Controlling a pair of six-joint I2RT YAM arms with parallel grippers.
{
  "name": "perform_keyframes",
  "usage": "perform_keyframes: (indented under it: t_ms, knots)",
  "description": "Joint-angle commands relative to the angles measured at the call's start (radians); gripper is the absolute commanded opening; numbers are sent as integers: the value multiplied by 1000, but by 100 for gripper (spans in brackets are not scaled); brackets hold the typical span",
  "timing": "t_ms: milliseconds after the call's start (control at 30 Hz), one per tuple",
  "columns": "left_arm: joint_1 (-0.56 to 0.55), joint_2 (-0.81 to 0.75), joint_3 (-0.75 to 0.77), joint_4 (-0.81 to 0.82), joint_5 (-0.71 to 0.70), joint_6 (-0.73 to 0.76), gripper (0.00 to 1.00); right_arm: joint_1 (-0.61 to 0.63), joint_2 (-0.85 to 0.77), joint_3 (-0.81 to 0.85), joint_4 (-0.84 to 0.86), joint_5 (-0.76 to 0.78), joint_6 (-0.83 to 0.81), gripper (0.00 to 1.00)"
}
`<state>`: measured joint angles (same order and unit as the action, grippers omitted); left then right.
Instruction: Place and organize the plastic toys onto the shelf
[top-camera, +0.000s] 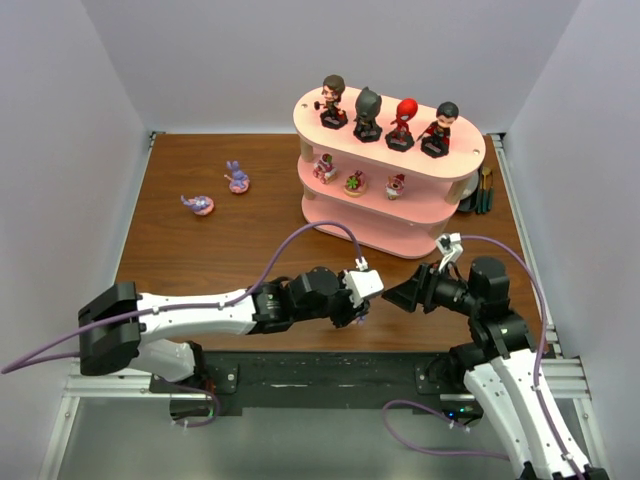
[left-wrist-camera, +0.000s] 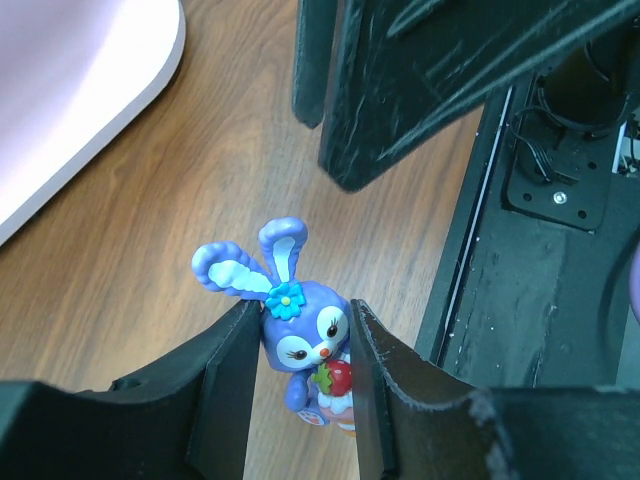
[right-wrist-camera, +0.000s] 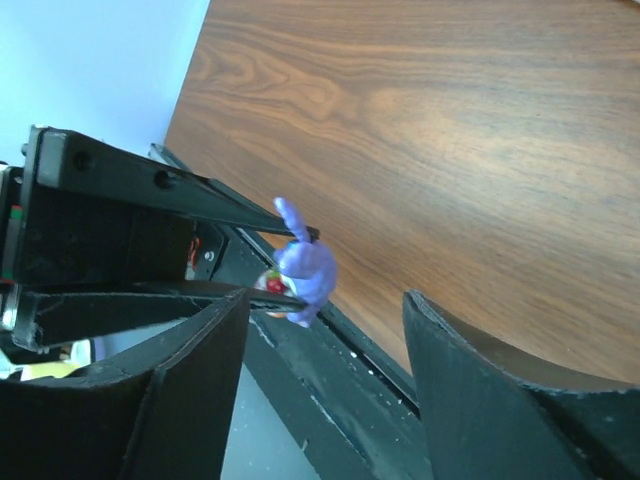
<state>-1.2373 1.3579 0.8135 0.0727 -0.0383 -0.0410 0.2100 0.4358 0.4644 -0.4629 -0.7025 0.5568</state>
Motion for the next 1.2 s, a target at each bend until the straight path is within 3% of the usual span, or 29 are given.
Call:
perform_keyframes:
  t_ms: [0,500,800,1000,1067,1167]
  knots:
    - [-5,24,62,79,3,-23,9,9,-6,-23,81,-38,26,63]
    - [-10,95,116,111,58,-76,8,37,9,-69,147,-42,38,50]
    - [-14,106,125,130,71,-91,8,61,23,-79,164,-15,32,27]
    - [-14,104,122,136,77,-99,8,78,24,-72,139,9,9,3]
    - [-14,106,128,130,77,-108,8,80,26,-53,109,26,-18,0]
    - [-14,104,133,125,78,-123,20,86,20,-26,63,57,-52,0]
